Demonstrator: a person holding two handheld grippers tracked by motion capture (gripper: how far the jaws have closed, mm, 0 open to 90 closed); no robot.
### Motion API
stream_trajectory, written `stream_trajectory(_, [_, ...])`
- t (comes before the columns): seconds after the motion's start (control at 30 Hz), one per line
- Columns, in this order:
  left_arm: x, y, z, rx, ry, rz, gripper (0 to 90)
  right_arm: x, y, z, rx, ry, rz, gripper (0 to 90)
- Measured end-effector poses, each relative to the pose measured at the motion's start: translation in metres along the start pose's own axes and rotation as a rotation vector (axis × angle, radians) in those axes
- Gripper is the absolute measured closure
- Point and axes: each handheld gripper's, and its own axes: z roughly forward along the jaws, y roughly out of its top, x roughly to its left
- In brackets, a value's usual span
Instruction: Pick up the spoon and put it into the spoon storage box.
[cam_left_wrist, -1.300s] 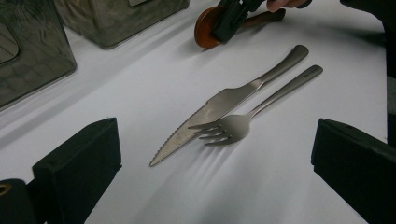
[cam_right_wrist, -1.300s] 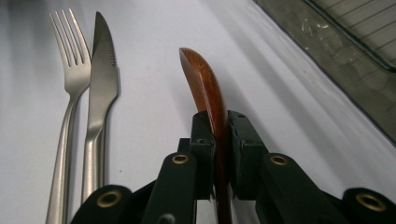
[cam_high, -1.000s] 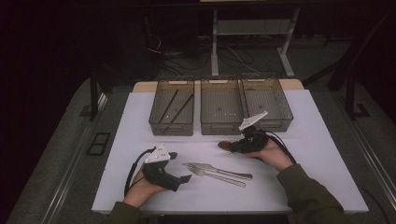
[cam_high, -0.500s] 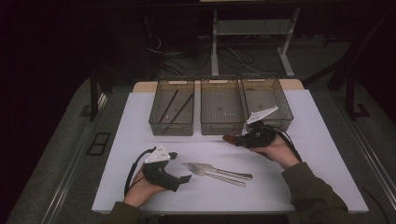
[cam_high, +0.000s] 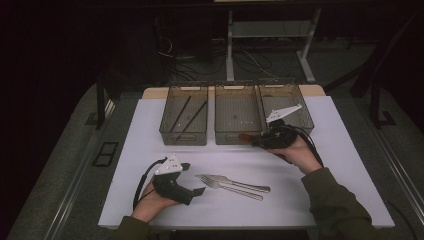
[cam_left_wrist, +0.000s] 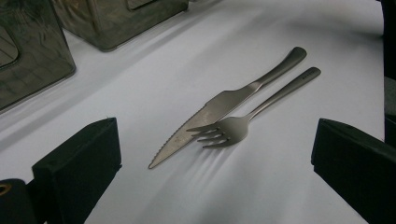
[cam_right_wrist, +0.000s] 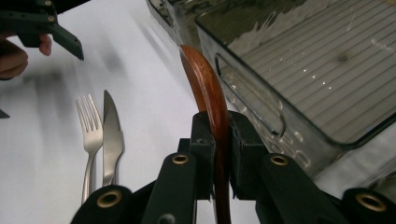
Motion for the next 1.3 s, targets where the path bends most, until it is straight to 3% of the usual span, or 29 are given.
stream_trajectory(0.33, [0.0,0.0,0.0,-0.001,0.006,0.008,0.7,-0.008,0.022,-0.004,-0.028,-0.026,0.018,80.3])
stream_trajectory(0.5, [0.002,0.0,-0.001,-0.009,0.005,0.01,0.6,-0.012,0.037,-0.005,-0.043,-0.045,0.008,80.3])
stream_trajectory(0.7, [0.005,-0.001,-0.001,-0.018,0.001,0.016,0.7,-0.018,0.058,-0.005,-0.063,-0.061,0.029,80.3])
stream_trajectory(0.97, [0.005,-0.001,-0.001,-0.027,-0.004,0.018,0.6,-0.027,0.086,0.006,-0.064,-0.092,0.036,80.3])
stream_trajectory(1.3, [0.005,-0.001,-0.002,-0.034,-0.009,0.015,0.6,-0.042,0.104,0.027,-0.058,-0.128,0.102,80.3])
